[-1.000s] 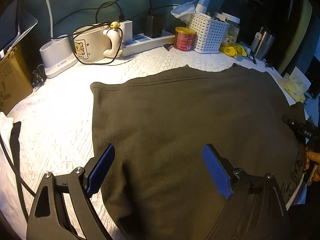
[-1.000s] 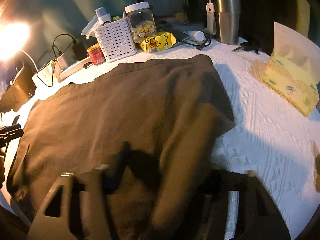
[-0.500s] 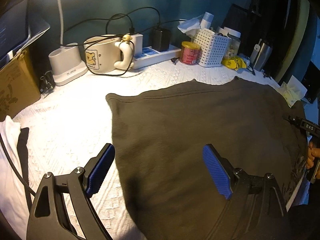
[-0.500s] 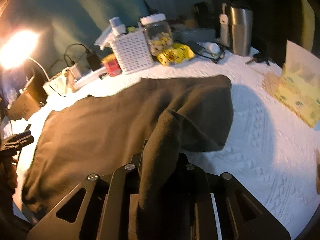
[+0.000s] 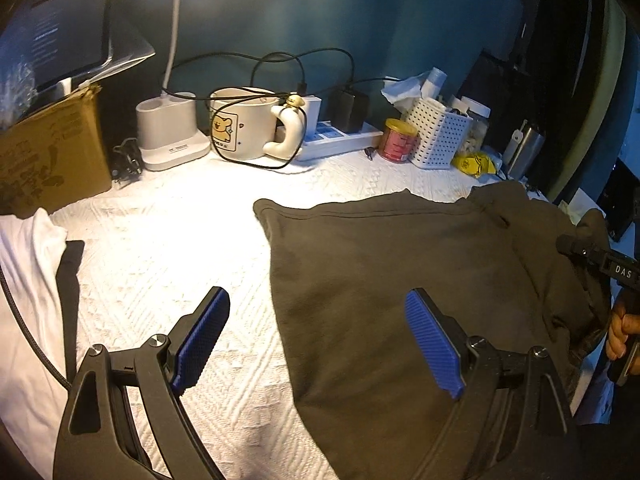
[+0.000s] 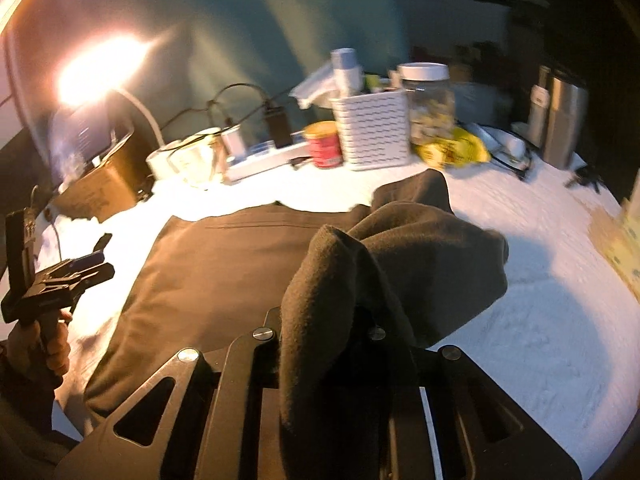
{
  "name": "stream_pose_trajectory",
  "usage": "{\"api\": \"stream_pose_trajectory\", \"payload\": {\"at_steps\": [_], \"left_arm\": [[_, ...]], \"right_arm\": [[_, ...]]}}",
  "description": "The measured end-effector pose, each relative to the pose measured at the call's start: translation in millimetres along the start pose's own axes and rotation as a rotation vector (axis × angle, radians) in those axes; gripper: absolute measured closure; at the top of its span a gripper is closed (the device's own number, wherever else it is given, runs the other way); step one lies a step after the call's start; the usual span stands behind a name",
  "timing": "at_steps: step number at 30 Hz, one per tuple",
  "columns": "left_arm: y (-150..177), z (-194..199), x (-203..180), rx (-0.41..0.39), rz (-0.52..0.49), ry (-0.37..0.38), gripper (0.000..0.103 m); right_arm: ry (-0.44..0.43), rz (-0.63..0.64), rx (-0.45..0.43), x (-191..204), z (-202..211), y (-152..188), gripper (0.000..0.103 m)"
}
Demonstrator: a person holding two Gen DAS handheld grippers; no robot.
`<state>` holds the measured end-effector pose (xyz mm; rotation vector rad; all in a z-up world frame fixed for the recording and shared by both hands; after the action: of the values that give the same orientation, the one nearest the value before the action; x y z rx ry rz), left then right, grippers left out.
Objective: Fold small clothes
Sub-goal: 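Grasp one end of the folded shirt with the right gripper and fold it inward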
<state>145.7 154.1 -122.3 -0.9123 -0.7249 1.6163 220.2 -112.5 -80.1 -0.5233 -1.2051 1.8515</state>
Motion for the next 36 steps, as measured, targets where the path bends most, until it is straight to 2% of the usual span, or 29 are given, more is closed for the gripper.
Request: {"api": "stream_pose_trajectory", "payload": {"at_steps": [10, 13, 24, 33, 36], "left_arm": [[1, 15, 18, -0.027, 0.033, 0.014, 0.014], [3, 18, 25, -0.025, 0.029, -0.007, 0.014], [13, 24, 51, -0.009, 0.074, -0.039, 0.014], [15, 32, 59, -0.005, 0.097, -0.049, 0.014], [14, 33, 61, -0.009, 0.113, -0.056, 0.014]], "right_arm": [[-0.077, 0.095, 0.062, 67, -27, 6, 0.087], [-0.093, 0.107, 0.077, 82, -33, 10, 0.087], [-0.105, 0.175, 0.178, 130, -60, 35, 0.087], [-0.096, 0.159, 0.245, 152, -70, 50, 0.087], [-0.103, 0.152, 0.277, 160, -70, 55, 0.08]]}}
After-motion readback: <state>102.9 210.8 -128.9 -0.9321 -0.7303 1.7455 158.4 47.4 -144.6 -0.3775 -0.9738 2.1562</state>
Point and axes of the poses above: each gripper's, at about its wrist camera, not at the fingertips, and z roughly against the way its jaws point, x to its left, y to its underside, the point moved 8 cm from there along -z, roughly the way its jaws point, and after that the axes turned 13 degrees about -x, right-handed, at the moved point
